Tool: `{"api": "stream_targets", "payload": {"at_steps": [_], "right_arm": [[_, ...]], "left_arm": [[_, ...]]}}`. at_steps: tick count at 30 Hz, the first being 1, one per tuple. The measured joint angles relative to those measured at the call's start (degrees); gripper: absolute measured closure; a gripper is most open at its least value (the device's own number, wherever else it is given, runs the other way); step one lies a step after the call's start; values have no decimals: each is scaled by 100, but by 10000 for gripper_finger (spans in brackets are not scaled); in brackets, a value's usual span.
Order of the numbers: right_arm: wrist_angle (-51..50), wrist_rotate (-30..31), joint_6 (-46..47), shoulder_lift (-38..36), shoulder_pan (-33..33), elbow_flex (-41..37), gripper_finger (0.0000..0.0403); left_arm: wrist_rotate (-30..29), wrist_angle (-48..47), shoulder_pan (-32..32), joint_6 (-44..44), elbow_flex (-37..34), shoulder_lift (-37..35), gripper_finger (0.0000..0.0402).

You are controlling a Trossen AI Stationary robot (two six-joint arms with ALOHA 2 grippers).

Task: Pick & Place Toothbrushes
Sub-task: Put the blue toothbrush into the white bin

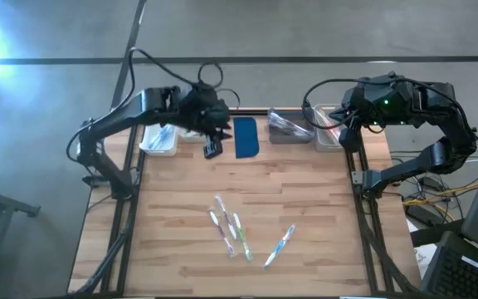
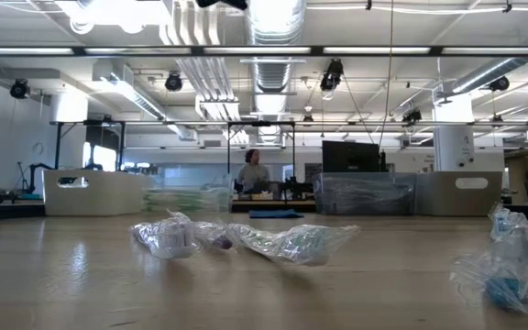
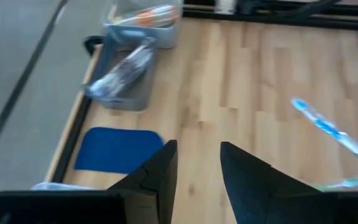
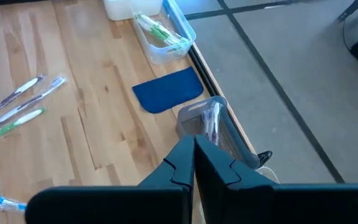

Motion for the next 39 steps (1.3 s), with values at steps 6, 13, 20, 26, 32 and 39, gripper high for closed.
{"api": "stream_targets", "payload": {"at_steps": [6, 13, 20, 26, 32, 39], "right_arm": [[498, -397, -548, 50, 0, 0, 394], [886, -1127, -1118, 318, 2, 0, 394], [904, -1252, -797, 768, 2, 0, 394], [960, -1511, -762, 1078, 181, -4, 394], [963, -1449, -459, 1066, 318, -3, 394], [965, -1123, -101, 757, 340, -2, 394]], "left_arm": [[-737, -9, -879, -344, -17, 0, 275], [-2099, 7, -1932, -1252, -23, 2, 275], [-2242, 201, -2564, -2206, -335, 43, 275], [-2252, 378, -2797, -2962, -772, 50, 275], [-2046, 2103, -2876, -3945, -1854, 72, 275], [-1419, 5398, -2854, -4365, -3341, 126, 275]]}}
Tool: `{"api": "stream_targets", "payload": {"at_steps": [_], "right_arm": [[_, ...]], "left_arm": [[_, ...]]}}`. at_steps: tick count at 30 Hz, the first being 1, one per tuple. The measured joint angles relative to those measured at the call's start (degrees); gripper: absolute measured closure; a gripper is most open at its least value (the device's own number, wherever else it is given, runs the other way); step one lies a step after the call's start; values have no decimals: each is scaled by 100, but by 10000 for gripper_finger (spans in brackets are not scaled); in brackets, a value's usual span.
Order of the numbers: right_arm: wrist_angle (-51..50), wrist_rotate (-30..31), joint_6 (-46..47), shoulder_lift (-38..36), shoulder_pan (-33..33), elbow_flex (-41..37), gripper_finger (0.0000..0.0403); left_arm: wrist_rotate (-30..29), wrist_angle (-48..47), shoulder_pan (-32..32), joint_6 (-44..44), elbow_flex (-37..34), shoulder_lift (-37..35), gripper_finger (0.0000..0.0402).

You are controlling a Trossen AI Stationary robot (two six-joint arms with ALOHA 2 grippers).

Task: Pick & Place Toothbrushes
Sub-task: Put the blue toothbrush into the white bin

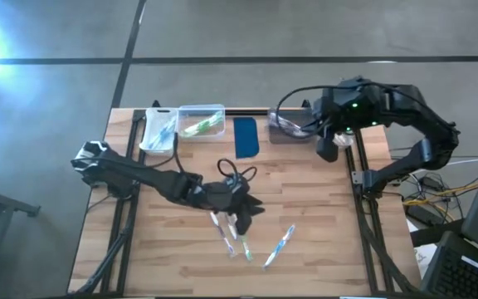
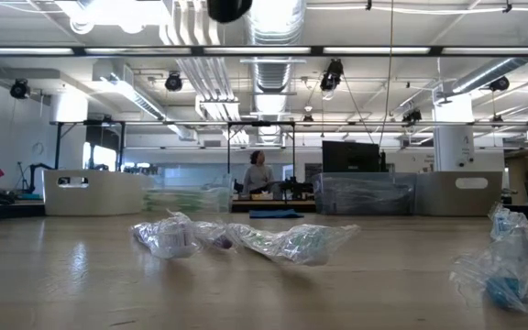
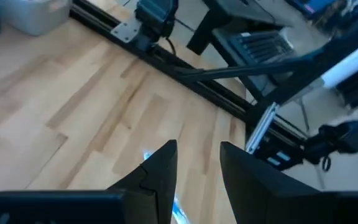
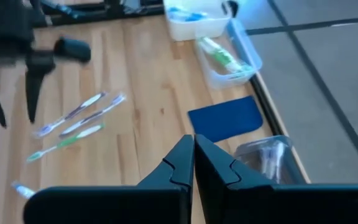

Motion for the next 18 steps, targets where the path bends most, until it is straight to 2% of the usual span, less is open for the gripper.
{"api": "stream_targets", "payload": {"at_steps": [5, 10, 15, 18], "right_arm": [[2, 199, 271, -265, 3, 0, 394], [16, 72, 700, -401, 174, -22, 394], [12, -307, 416, -142, 1301, -481, 394], [213, -294, 211, 65, 2100, -926, 394]], "left_arm": [[60, 218, 120, -211, -371, 57, 275], [604, 10, 121, -16, -538, -22, 275], [706, -614, 103, 17, -505, -382, 275], [389, -954, 90, -50, -523, -752, 275]]}}
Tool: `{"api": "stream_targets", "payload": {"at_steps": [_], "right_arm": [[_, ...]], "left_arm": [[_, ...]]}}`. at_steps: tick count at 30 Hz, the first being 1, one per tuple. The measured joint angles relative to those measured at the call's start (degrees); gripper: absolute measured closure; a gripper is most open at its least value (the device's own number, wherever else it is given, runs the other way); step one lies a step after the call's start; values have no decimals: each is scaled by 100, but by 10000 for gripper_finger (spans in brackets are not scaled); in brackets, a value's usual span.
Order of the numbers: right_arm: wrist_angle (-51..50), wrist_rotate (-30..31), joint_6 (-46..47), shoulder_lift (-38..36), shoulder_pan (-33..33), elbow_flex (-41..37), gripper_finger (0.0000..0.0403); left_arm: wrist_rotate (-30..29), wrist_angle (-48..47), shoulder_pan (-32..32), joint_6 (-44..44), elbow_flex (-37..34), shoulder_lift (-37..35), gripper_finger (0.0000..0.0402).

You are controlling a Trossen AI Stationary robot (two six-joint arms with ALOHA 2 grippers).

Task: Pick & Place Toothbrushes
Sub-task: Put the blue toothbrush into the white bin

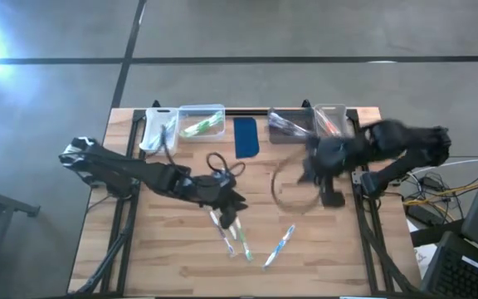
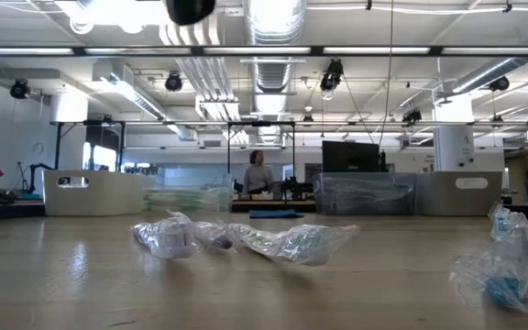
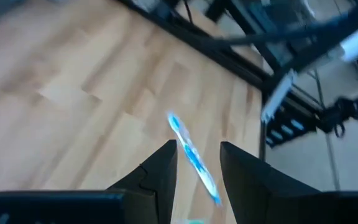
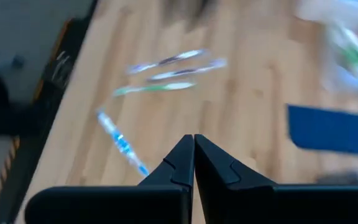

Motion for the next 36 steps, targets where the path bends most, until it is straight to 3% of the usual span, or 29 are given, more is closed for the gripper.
{"api": "stream_targets", "payload": {"at_steps": [4, 8, 17, 31, 36], "right_arm": [[410, 44, -533, 242, 789, -530, 394], [69, 60, -1656, 569, 1225, -1006, 394], [81, -183, -1111, 1364, 1376, -1565, 386], [171, -373, -1296, 2269, 1333, -1782, 235], [984, -505, -1344, 2312, 1315, -2257, 203]], "left_arm": [[-670, -278, -27, -163, 0, -482, 275], [-1146, -350, -34, -179, 0, -873, 275], [-1260, -581, -34, 274, 0, -1405, 275], [-1152, -994, -34, 478, -2, -1511, 275], [-1030, -991, -36, 423, -4, -1511, 275]]}}
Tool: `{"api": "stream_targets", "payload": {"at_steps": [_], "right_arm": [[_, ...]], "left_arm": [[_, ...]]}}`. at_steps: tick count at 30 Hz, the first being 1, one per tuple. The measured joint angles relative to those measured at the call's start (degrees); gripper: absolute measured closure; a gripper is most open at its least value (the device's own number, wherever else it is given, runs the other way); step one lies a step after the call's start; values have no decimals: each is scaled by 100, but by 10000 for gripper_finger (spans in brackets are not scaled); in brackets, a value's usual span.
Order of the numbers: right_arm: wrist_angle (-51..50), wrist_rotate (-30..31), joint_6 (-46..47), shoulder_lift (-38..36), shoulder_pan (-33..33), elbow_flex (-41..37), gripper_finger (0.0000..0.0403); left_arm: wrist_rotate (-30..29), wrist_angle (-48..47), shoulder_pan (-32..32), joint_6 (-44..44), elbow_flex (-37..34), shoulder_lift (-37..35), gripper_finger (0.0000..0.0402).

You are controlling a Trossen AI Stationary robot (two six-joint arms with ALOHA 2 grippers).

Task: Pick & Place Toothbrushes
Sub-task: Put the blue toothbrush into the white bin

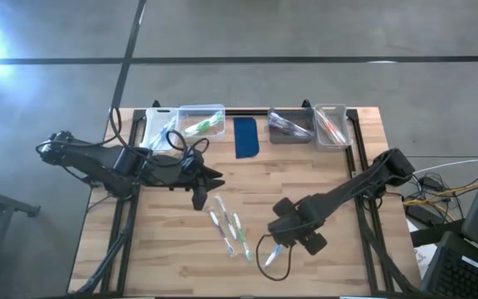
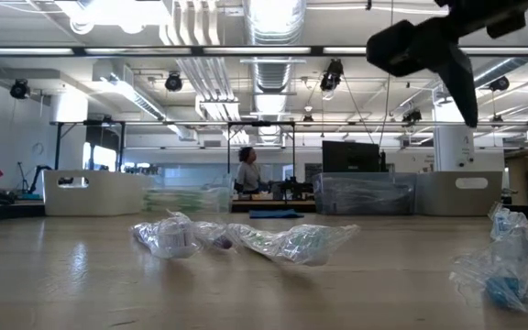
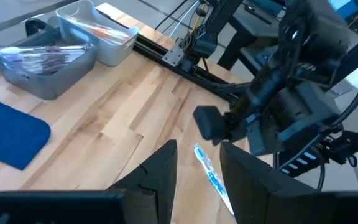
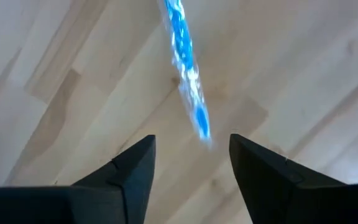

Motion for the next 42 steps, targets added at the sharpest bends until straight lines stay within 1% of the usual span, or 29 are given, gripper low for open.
{"api": "stream_targets", "payload": {"at_steps": [4, 8, 18, 26, 33, 35, 38, 40, 42], "right_arm": [[563, 77, -19, 0, 9, -398, 197], [827, 114, -77, 0, 2, -814, 207], [2136, 116, 18, 0, 4, -1723, 246], [2578, 120, 29, 0, 4, -2205, 291], [2637, 116, 11, -20, 4, -2323, 350], [2621, 116, -16, -20, 4, -2299, 362], [2533, 118, -82, -17, 4, -2204, 365], [2444, 126, -141, -30, 4, -2073, 359], [2235, 140, -216, -85, 4, -1913, 352]], "left_arm": [[0, -24, 0, -92, 0, 0, 275], [-2, -55, 0, -109, -2, 0, 275], [-4, -72, 0, -170, -2, 0, 275], [-6, -72, 0, -170, -2, 2, 275], [-8, -72, 0, -170, -2, 2, 275], [-10, -72, 0, -170, -2, 2, 275], [-9, -76, 0, -170, -2, 2, 275], [4, -94, 0, -262, -2, 2, 275], [168, -110, 1, -431, -2, 2, 275]]}}
